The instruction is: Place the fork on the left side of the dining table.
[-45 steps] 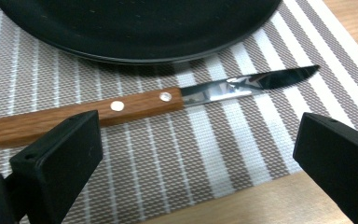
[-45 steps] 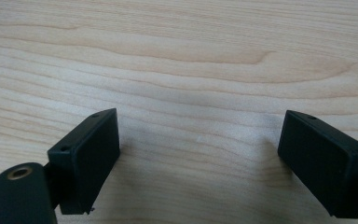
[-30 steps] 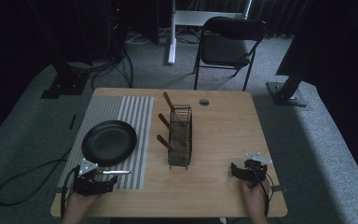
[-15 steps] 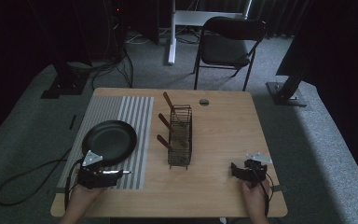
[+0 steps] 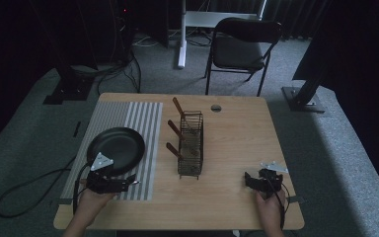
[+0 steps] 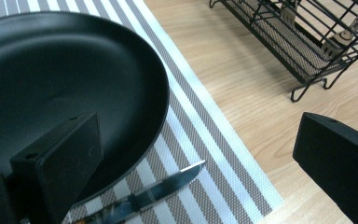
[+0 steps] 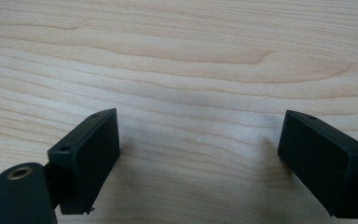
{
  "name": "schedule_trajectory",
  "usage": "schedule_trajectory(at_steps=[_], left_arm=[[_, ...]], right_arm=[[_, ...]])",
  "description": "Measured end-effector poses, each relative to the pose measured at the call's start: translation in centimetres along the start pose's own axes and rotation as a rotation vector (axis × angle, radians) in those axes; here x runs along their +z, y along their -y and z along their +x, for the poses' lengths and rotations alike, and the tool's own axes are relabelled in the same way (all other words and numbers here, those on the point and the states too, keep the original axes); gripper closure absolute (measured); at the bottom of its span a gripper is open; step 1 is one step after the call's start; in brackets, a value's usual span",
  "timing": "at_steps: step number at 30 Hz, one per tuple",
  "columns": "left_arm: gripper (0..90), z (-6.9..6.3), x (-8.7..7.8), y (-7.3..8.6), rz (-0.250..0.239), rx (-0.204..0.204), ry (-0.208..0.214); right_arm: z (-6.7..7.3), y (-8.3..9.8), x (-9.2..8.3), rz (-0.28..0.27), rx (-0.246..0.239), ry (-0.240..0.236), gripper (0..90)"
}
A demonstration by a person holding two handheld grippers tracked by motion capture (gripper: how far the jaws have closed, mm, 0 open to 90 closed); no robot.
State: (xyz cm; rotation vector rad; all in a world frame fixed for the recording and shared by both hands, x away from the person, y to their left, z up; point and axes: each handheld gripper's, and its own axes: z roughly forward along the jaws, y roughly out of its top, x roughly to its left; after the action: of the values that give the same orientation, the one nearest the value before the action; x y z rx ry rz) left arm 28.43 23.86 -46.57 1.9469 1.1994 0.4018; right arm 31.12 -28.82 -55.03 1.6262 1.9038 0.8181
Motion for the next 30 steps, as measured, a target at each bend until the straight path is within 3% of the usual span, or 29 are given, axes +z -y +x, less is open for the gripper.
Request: schedule_trajectory(at_steps=[30], left_arm=[[3.4,-1.2,1.5,-6.3,-0.060,0.073,0.047]], right_arm=[[0.0,0.0,0.0,-0.001,0.000,0.000,12.4]])
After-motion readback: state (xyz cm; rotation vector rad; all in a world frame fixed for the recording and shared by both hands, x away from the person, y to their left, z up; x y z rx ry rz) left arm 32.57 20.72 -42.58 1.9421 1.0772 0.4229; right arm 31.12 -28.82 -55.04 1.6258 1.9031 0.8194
